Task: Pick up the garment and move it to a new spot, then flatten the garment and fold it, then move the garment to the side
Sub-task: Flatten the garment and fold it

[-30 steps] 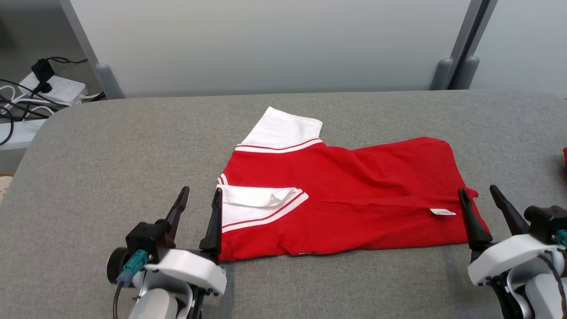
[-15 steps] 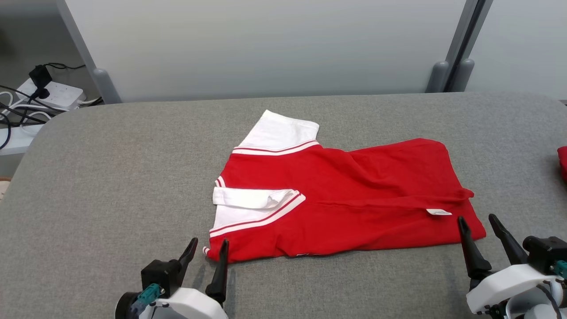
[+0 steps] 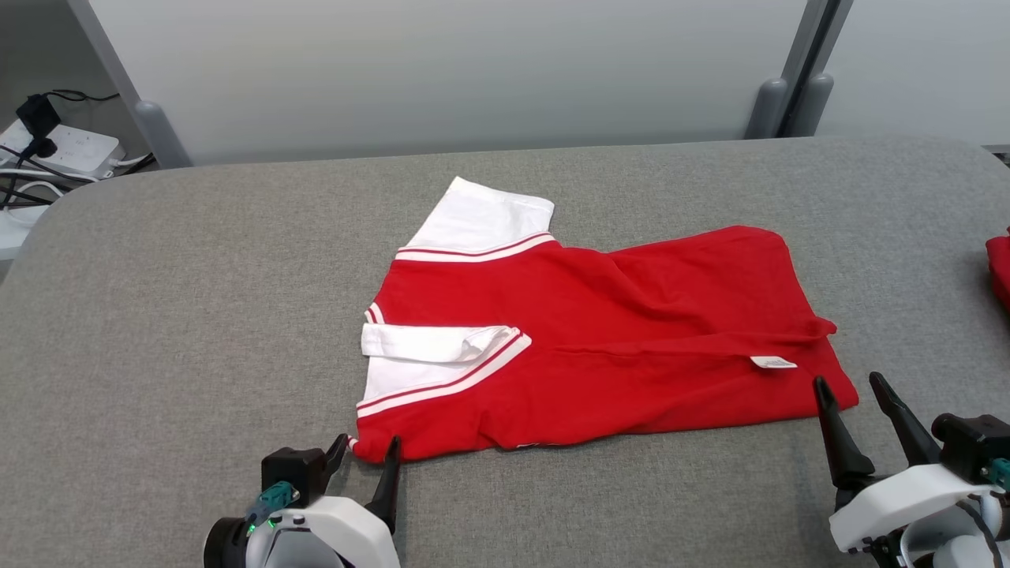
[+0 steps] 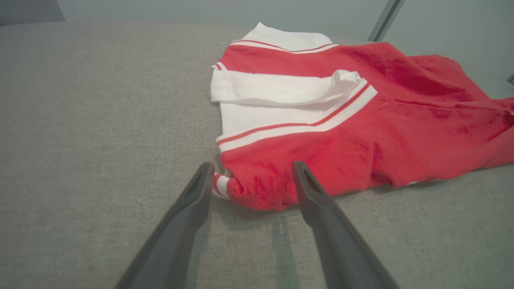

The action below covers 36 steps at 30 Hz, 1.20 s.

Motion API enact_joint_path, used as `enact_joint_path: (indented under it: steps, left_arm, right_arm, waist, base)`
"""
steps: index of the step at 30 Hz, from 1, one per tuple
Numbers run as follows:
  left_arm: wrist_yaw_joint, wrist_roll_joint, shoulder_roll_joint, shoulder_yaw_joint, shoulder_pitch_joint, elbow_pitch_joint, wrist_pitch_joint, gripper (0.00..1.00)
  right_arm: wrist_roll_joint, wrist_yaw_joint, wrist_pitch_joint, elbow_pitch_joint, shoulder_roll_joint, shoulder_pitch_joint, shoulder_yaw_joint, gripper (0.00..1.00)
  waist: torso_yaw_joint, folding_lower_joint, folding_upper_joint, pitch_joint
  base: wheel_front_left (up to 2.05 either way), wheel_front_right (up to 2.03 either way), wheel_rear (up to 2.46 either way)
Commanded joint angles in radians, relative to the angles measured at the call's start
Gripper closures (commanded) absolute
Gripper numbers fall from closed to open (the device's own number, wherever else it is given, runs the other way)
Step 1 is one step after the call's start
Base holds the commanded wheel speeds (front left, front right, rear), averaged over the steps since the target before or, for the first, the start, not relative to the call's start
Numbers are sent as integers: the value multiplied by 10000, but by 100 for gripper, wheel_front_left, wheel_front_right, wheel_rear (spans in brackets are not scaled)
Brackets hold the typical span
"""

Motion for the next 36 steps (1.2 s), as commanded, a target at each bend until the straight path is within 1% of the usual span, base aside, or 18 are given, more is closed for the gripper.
enact_joint_path:
  steps: [1, 2, 4, 5, 6, 12, 16, 22, 26, 30, 36]
  left_arm:
    - [11, -54, 138, 279, -456, -44, -73, 0]
    - [-1, -85, 134, 274, -496, 62, -43, 10]
    - [-52, -156, 128, 251, -567, 261, 52, 58]
    - [-124, -242, 120, 247, -622, 384, 62, 86]
    - [-159, -260, 118, 221, -639, 437, 74, 100]
    - [-356, -454, 108, 188, -720, 655, 57, 100]
    - [-455, -517, 105, 154, -735, 699, -20, 100]
    - [-515, -515, 369, 123, -636, 452, -44, 100]
    - [-468, -448, 515, 58, -660, 221, 43, 100]
    - [-453, -434, 513, -38, -726, 58, 128, 100]
    - [-442, -430, 465, -209, -753, -139, 209, 100]
  right_arm:
    - [36, 2, -135, -281, -195, -152, 133, 0]
    - [46, 2, -135, -274, -196, -152, 137, 0]
    - [63, 2, -135, -261, -198, -161, 134, 0]
    - [82, 2, -135, -247, -198, -161, 114, 0]
    - [92, 2, -135, -237, -197, -159, 104, 0]
    - [199, 2, -135, -92, -196, -194, 127, 0]
    - [354, 2, -135, 269, -232, -272, 231, 0]
    - [1088, 2, -83, 1827, -376, -900, 455, 0]
    - [1624, 2, -16, 2851, -502, -1504, 649, 0]
    - [2101, 2, 57, 3736, -596, -2056, 899, 0]
    - [2955, 2, 670, 4805, -588, -2572, 1403, 0]
  waist:
    - [-15, 0, 0, 17]
    - [-24, 0, 0, 25]
    - [-33, 0, 0, 48]
    - [-22, 0, 0, 64]
    - [-13, 0, 0, 66]
    - [58, 0, 0, 92]
    - [84, 0, 0, 109]
    - [217, 0, 0, 250]
    - [408, 0, 0, 361]
    - [585, 0, 0, 450]
    - [749, 0, 0, 518]
  base:
    - [0, 0, 0]
    - [0, 0, 0]
    - [0, 0, 0]
    - [0, 0, 0]
    - [0, 0, 0]
    - [0, 0, 0]
    - [0, 0, 0]
    - [0, 0, 0]
    - [0, 0, 0]
    - [0, 0, 0]
    - [0, 0, 0]
